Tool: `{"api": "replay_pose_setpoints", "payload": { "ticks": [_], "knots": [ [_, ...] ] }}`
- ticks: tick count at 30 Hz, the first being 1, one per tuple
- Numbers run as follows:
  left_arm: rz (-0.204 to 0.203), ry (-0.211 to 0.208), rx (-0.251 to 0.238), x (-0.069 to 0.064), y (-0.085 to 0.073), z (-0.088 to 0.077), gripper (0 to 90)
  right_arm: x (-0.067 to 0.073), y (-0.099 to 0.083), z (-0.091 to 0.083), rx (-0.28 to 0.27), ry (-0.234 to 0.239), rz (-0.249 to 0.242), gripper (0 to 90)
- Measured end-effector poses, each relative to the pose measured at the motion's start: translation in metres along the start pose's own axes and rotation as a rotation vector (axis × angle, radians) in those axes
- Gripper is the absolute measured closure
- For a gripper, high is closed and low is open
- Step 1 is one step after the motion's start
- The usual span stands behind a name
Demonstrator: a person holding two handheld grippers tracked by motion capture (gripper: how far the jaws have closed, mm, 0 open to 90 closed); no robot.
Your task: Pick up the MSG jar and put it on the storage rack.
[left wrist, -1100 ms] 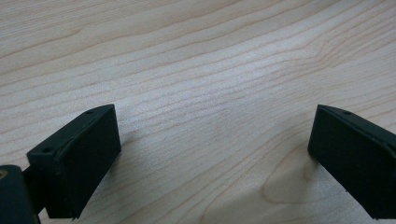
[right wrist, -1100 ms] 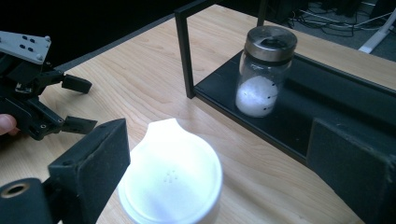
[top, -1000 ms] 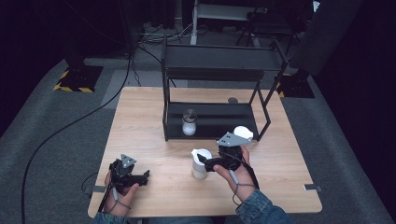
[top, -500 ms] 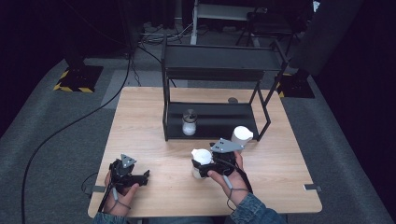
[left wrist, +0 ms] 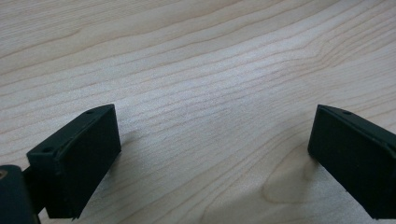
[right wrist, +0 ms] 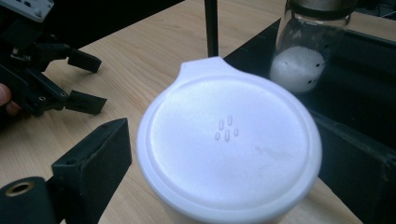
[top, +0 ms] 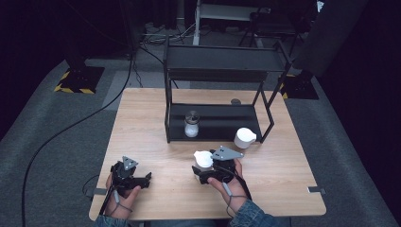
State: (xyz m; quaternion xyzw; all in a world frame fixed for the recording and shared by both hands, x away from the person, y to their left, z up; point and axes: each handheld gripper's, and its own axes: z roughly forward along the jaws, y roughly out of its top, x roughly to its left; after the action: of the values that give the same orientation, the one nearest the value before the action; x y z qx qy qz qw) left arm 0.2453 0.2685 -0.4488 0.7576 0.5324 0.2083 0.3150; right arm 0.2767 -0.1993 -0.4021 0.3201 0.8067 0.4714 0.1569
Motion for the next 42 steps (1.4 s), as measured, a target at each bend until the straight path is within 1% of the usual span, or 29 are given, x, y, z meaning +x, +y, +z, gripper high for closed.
{"api": "replay_pose_setpoints", "payload": {
  "ticks": [14,24,27,29,30,32,33,35,42],
  "knots": [
    [0.000,0.000,0.000,0.000,0.000,0.000,2.4,-0.001,-0.014,0.013,0.024,-0.004,-0.007,10.6],
    [0.000,0.000,0.000,0.000,0.000,0.000,2.4,-0.002,-0.022,0.020,0.041,0.003,0.001,16.8],
    [0.001,0.000,0.000,0.000,0.000,0.000,2.4,-0.002,-0.022,0.020,0.044,0.007,-0.002,23.2],
    [0.000,0.000,0.000,0.000,0.000,0.000,2.4,0.001,-0.023,0.020,0.041,-0.010,-0.020,28.6],
    [0.000,0.000,0.000,0.000,0.000,0.000,2.4,0.001,-0.023,0.019,0.040,-0.016,-0.026,29.2],
    [0.000,0.000,0.000,0.000,0.000,0.000,2.4,0.001,-0.023,0.019,0.041,-0.015,-0.026,29.4],
    [0.000,0.000,0.000,0.000,0.000,0.000,2.4,0.002,-0.022,0.019,0.045,-0.020,-0.038,29.7],
    [0.000,0.000,0.000,0.000,0.000,0.000,2.4,0.002,-0.020,0.019,0.050,-0.018,-0.041,29.9],
    [0.001,0.000,0.000,0.000,0.000,0.000,2.4,0.000,-0.018,0.017,0.052,-0.021,-0.038,30.1]
  ]
}}
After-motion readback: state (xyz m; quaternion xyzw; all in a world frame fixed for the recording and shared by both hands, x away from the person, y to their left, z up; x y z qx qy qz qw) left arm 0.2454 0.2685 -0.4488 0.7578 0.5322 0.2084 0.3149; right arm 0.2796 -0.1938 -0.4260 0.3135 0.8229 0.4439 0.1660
